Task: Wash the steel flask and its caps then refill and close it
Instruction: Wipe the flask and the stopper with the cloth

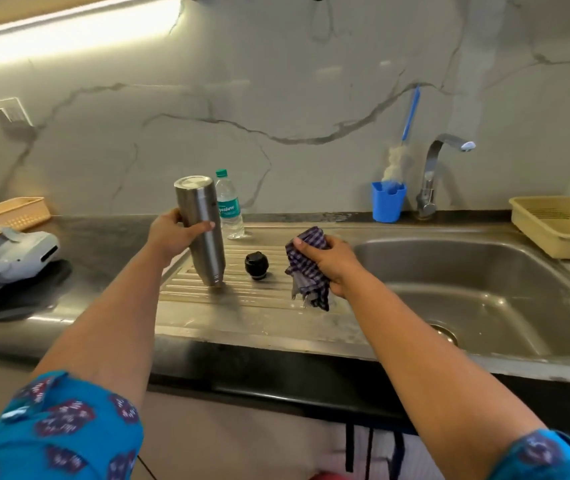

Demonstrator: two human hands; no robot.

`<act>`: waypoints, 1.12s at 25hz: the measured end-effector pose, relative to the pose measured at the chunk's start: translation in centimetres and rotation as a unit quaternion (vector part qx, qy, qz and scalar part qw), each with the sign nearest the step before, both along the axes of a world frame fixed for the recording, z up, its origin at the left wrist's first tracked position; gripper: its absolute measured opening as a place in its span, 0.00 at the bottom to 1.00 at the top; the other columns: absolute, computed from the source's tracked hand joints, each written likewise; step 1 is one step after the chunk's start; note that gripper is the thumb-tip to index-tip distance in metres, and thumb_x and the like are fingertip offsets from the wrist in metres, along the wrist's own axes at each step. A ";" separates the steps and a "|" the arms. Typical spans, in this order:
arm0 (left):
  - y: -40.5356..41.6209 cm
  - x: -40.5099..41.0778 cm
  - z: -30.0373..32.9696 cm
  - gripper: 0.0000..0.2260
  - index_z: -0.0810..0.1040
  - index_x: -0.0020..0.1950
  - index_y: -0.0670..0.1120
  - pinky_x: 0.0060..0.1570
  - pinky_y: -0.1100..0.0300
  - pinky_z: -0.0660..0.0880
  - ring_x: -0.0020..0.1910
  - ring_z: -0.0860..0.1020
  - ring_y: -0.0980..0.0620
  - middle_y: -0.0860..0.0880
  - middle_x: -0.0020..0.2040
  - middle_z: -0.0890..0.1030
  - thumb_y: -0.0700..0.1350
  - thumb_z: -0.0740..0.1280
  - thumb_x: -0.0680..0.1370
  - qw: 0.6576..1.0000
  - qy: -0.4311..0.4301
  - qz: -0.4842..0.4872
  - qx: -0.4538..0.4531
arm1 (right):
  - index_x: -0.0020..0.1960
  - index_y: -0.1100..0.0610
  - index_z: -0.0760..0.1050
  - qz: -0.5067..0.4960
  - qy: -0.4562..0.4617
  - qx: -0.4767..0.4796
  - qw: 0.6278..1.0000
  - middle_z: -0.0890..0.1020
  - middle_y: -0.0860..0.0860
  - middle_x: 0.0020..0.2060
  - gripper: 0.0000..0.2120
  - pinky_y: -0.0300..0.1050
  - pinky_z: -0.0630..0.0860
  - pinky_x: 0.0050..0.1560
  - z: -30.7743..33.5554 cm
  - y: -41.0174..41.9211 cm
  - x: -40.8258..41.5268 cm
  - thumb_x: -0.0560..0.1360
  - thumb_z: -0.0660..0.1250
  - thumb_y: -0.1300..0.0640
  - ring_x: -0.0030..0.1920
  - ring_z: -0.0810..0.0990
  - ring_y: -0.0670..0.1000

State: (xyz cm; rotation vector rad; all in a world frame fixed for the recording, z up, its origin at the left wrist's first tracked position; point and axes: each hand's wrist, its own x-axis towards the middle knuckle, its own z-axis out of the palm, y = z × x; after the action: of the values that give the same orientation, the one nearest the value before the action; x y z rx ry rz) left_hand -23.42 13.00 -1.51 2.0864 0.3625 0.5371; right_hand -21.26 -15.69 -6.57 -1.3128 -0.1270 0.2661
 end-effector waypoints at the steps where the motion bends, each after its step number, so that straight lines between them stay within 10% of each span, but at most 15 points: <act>1: 0.4 0.3 -0.4 0.29 0.73 0.70 0.43 0.67 0.45 0.73 0.62 0.76 0.46 0.47 0.62 0.79 0.47 0.77 0.72 1.000 0.004 -0.002 0.013 | 0.56 0.56 0.75 -0.002 -0.001 0.000 1.000 0.83 0.55 0.50 0.19 0.47 0.82 0.44 -0.3 0.3 0.2 0.69 0.77 0.54 0.49 0.83 0.54; 9: 2.3 2.0 -2.0 0.26 0.72 0.69 0.45 0.64 0.48 0.74 0.60 0.77 0.46 0.49 0.58 0.77 0.45 0.75 0.74 0.998 0.012 -0.012 -0.055 | 0.57 0.56 0.77 -0.012 -0.005 -0.001 1.000 0.84 0.56 0.52 0.43 0.59 0.80 0.53 -2.1 2.8 0.7 0.47 0.84 0.41 0.51 0.84 0.59; 15: 2.3 2.2 -2.6 0.27 0.72 0.69 0.46 0.59 0.53 0.72 0.59 0.74 0.50 0.49 0.61 0.77 0.43 0.76 0.72 0.998 0.005 -0.018 -0.053 | 0.52 0.54 0.77 0.004 -0.006 0.013 1.000 0.83 0.57 0.51 0.20 0.57 0.80 0.53 -1.9 3.1 0.7 0.64 0.79 0.53 0.51 0.83 0.57; 20: 2.0 2.2 -2.1 0.38 0.63 0.76 0.46 0.65 0.47 0.70 0.70 0.71 0.41 0.43 0.71 0.72 0.45 0.78 0.71 0.996 0.042 -0.021 -0.074 | 0.53 0.54 0.77 -0.005 -0.005 0.011 1.000 0.83 0.57 0.52 0.28 0.57 0.81 0.52 -1.5 2.8 0.6 0.57 0.79 0.49 0.51 0.84 0.57; 23: -0.1 0.4 -2.3 0.56 0.46 0.80 0.48 0.71 0.37 0.60 0.77 0.56 0.39 0.40 0.79 0.53 0.63 0.78 0.66 0.987 -0.071 0.134 0.055 | 0.62 0.57 0.75 -0.017 -0.003 0.013 1.000 0.83 0.56 0.53 0.35 0.57 0.81 0.51 -1.5 2.1 1.0 0.58 0.80 0.48 0.51 0.84 0.57; 28: -8.6 0.2 -6.9 0.34 0.69 0.69 0.44 0.66 0.48 0.70 0.65 0.69 0.44 0.43 0.66 0.71 0.55 0.78 0.69 0.943 -0.163 0.117 0.266 | 0.60 0.56 0.74 -0.052 -0.007 0.033 0.998 0.83 0.56 0.51 0.22 0.46 0.82 0.40 -0.7 -0.4 1.6 0.69 0.76 0.54 0.49 0.84 0.54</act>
State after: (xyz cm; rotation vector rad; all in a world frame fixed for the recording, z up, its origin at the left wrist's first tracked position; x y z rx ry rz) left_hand -23.20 4.44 -8.38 2.4209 0.2912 1.2166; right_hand -19.70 -16.07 -7.31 -1.2518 -0.0781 0.1627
